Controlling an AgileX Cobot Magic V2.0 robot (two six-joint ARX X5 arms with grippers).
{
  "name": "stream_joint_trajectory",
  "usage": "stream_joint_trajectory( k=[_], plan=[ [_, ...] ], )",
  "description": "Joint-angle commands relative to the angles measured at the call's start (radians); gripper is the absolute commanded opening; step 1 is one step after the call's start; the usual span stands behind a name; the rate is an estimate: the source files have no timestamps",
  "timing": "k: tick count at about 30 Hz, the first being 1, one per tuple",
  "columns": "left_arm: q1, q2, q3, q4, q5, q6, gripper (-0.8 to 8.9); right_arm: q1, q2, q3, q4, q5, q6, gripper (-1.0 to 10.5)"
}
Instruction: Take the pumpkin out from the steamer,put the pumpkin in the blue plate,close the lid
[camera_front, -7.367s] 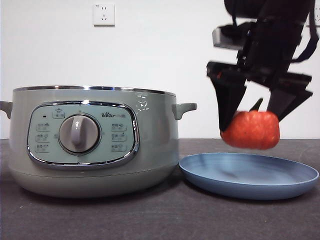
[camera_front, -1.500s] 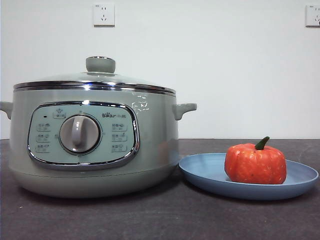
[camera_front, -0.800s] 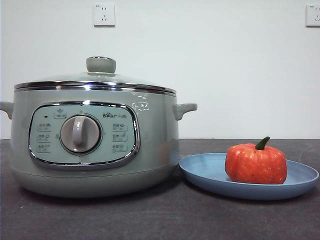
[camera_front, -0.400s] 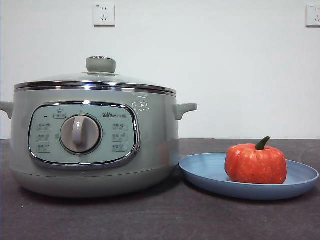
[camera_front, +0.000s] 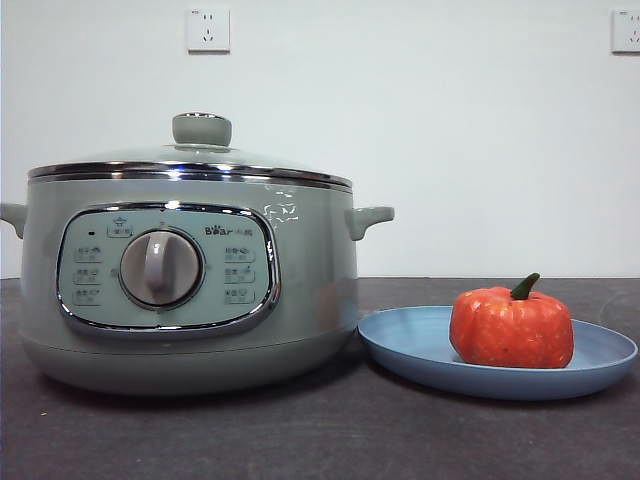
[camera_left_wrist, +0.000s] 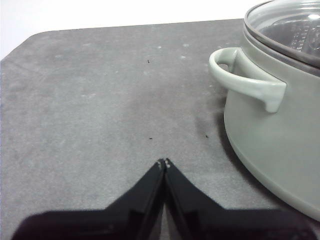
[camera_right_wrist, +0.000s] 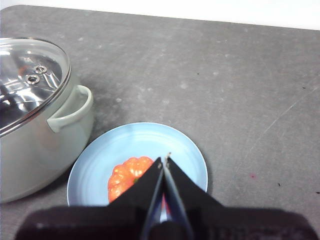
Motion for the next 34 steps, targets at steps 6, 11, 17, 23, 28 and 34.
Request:
stream_joint_trajectory(
  k=[6,11,17,23,28,34],
  plan=[
    [0.003,-0.002,-0.011,-0.011,0.01,-0.01,-0.03,-0.012,-0.04,-0.008,-0.024,0.008,-0.068,0.0],
    [0.003,-0.002,-0.011,-0.011,0.008,-0.01,-0.03,-0.179,-0.186,-0.098,0.075,-0.122,-0.15,0.0],
    [0.003,-0.002,-0.011,-0.011,0.008,-0.01,-0.03,-0.41,-0.373,-0.306,0.217,-0.227,-0.157,0.0],
    [0.003,-0.002,-0.011,-0.011,0.008,-0.01,-0.03,-0.519,-0.46,-0.479,0.299,-0.294,-0.156,0.0],
    [0.003,-0.002,-0.011,-0.011,0.009,-0.01,-0.03,-0.53,-0.475,-0.539,0.307,-0.294,-0.152,0.0],
    [0.003,-0.002,-0.011,-0.011,0.009,-0.01,-0.03,-0.529,-0.484,-0.573,0.314,-0.294,-0.138,0.0]
  ],
)
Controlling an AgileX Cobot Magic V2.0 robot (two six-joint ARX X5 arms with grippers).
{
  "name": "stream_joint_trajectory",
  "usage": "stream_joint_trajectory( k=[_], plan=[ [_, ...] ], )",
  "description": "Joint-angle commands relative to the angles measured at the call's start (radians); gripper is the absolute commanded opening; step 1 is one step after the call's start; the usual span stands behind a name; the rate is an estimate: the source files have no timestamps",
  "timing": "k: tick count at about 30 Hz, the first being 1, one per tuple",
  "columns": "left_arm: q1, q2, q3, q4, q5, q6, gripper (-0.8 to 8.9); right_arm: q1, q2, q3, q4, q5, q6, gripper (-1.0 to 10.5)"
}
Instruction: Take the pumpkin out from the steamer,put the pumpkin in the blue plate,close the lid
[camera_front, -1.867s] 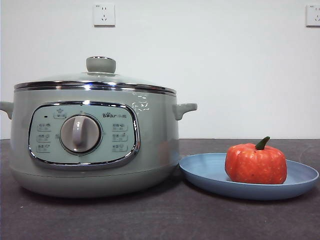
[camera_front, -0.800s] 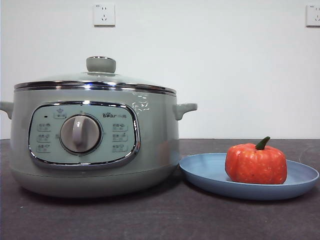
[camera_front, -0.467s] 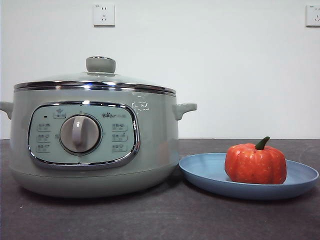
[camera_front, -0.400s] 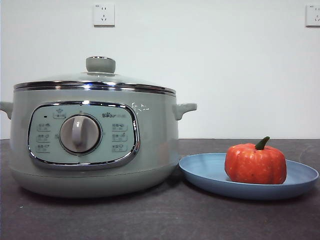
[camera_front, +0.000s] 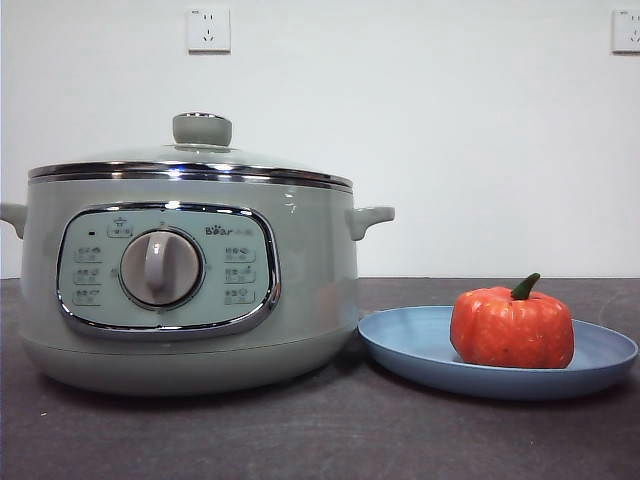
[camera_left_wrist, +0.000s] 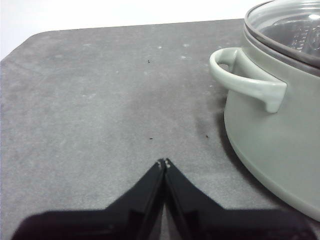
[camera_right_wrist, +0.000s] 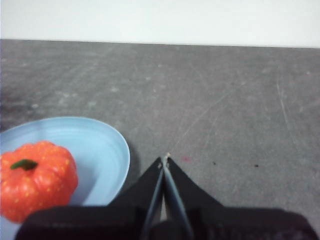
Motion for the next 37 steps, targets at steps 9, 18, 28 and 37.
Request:
stream_joint_trajectory(
  k=[9,18,28,37],
  plan=[
    [0.003,-0.002,-0.011,-0.011,0.008,-0.01,-0.03,-0.002,0.006,-0.016,0.006,0.006,0.05,0.0],
    [0.003,-0.002,-0.011,-0.011,0.009,-0.01,-0.03,-0.002,0.006,-0.016,0.005,0.006,0.05,0.0],
    [0.003,-0.002,-0.011,-0.011,0.009,-0.01,-0.03,-0.002,0.006,-0.015,0.005,0.006,0.05,0.0],
    [0.003,-0.002,-0.011,-0.011,0.009,-0.01,-0.03,-0.002,0.006,-0.015,0.005,0.006,0.05,0.0]
  ],
)
